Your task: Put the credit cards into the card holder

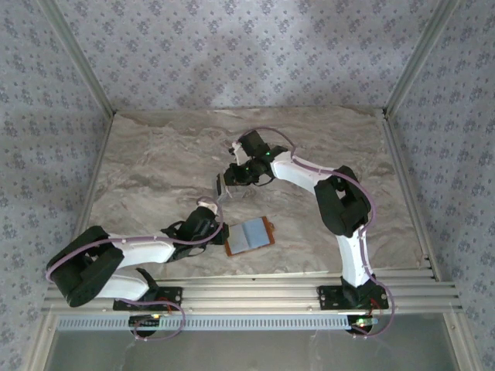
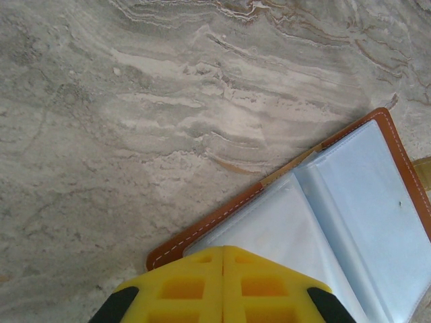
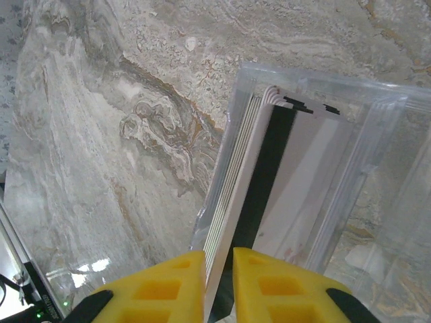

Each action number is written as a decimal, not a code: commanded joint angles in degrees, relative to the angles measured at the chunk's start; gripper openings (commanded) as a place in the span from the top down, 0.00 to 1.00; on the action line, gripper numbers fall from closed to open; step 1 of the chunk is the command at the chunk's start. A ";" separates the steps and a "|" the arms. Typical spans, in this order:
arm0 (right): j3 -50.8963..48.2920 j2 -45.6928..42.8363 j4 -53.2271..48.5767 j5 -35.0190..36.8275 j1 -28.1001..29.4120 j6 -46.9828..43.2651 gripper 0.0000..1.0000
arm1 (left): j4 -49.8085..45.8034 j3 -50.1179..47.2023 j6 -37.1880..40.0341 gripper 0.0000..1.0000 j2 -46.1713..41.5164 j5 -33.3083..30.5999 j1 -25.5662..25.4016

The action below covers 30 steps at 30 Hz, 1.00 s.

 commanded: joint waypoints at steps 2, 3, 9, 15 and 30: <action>-0.52 -1.02 0.82 -1.60 -0.36 0.41 0.83 | -1.19 -0.15 1.02 0.94 0.48 -0.54 -0.24; -0.52 -1.03 0.80 -1.59 -0.31 0.45 0.84 | -1.19 -0.18 1.00 0.94 0.48 -0.58 -0.23; -0.61 -1.45 0.46 -1.41 -0.46 0.45 0.90 | -1.36 -0.37 0.96 0.94 0.20 -0.71 -0.24; -1.21 -2.49 -0.20 0.40 -0.99 0.61 0.95 | -1.54 -0.45 1.09 0.94 -0.30 -0.80 -0.29; -2.70 -5.89 -3.85 12.72 -0.26 1.59 1.00 | -1.83 -0.59 1.13 0.93 -0.49 -0.99 -0.16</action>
